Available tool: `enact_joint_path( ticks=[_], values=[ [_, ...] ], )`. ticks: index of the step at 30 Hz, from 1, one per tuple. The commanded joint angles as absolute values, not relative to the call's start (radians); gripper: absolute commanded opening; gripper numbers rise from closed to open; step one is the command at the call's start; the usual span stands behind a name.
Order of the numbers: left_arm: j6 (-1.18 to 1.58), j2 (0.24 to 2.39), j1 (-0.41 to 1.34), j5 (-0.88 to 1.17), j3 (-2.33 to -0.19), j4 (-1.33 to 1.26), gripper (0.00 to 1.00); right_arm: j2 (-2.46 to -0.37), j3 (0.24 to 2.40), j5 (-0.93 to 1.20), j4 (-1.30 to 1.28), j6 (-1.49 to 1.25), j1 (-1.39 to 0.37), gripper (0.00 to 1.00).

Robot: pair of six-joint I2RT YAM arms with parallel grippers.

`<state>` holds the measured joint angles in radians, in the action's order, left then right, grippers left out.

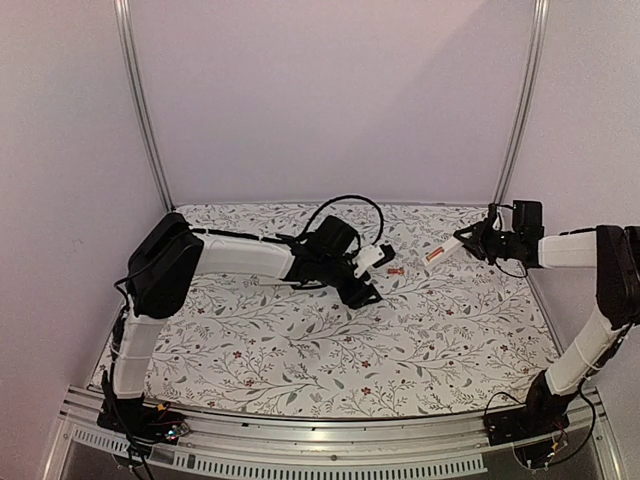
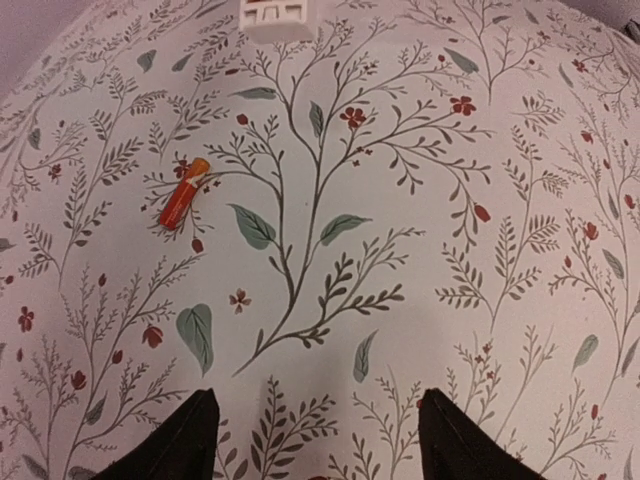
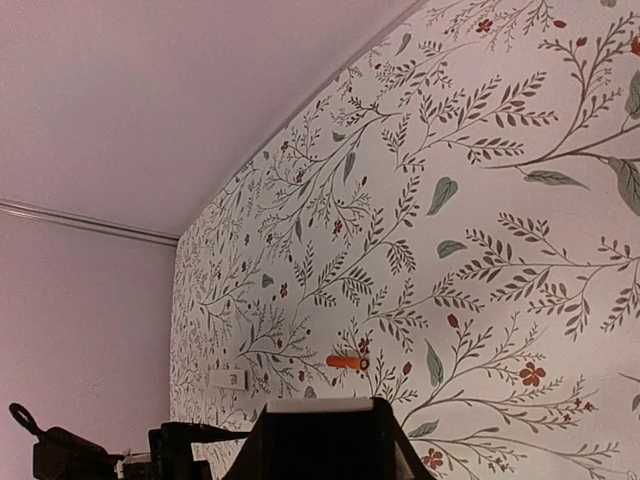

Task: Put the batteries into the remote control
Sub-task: Move the right arm with the battery to the center of the board.

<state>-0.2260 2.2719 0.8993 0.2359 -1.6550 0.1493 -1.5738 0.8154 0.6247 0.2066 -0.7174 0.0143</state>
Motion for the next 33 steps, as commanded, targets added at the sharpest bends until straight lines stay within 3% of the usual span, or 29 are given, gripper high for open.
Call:
enact_joint_path(
  ticks=[1, 12, 28, 33],
  values=[
    [-0.201, 2.208, 0.896, 0.201, -1.596, 0.081, 0.7, -1.712, 0.935, 0.528, 0.283, -0.684, -0.029, 0.0],
    [-0.205, 2.18, 0.884, 0.171, -1.537, 0.041, 0.72, -2.028, 1.188, 0.413, 0.347, -0.679, -0.098, 0.0],
    [-0.206, 2.143, 0.857, 0.164, -1.49, 0.018, 0.72, -2.279, 1.486, 0.364, 0.259, -0.621, -0.165, 0.0],
    [-0.206, 2.135, 0.848, 0.158, -1.48, -0.018, 0.72, -2.289, 1.461, 0.347, 0.228, -0.613, -0.183, 0.0]
  ],
)
